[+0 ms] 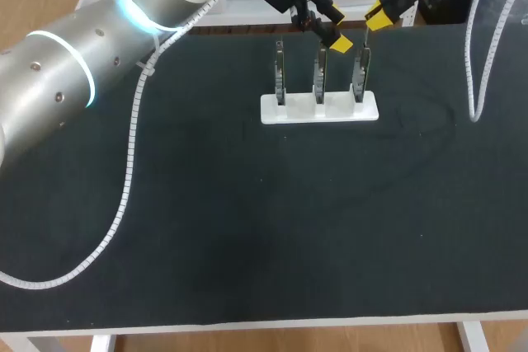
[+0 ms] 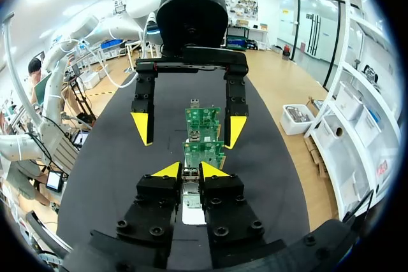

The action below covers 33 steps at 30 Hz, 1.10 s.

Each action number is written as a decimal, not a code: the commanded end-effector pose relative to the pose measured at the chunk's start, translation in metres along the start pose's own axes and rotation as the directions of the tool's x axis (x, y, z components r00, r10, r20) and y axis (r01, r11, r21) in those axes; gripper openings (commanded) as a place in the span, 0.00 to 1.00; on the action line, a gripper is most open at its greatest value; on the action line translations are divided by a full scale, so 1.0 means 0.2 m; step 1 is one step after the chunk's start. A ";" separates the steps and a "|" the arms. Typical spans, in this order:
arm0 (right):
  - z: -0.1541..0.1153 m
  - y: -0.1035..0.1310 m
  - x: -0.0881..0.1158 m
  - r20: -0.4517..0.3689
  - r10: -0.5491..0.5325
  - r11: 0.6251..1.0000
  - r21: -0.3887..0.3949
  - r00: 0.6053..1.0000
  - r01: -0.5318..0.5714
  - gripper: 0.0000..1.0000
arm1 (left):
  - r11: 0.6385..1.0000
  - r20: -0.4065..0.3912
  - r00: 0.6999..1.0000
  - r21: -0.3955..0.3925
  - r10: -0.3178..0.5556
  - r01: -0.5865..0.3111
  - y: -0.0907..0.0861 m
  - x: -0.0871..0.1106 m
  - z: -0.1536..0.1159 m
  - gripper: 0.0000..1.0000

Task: Pick up the optical module with the left hand, and insert it into the network port with the right hand.

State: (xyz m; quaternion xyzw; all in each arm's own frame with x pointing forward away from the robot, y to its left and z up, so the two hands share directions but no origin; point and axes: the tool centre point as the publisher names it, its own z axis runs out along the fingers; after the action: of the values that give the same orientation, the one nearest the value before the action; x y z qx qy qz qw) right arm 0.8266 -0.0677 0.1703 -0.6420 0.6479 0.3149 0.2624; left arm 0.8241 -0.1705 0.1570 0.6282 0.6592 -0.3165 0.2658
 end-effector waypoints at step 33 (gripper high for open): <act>0.01 -0.02 0.01 -0.004 0.002 1.000 0.011 1.000 -0.002 0.00 | 1.000 -0.002 1.000 0.005 0.002 -0.002 0.01 0.00 0.00 1.00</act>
State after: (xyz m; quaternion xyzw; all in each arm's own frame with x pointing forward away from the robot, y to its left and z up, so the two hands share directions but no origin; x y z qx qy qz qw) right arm 0.8303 -0.0667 0.1694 -0.6411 0.6500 0.3110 0.2641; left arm 0.8241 -0.1705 0.1570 0.6282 0.6592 -0.3165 0.2658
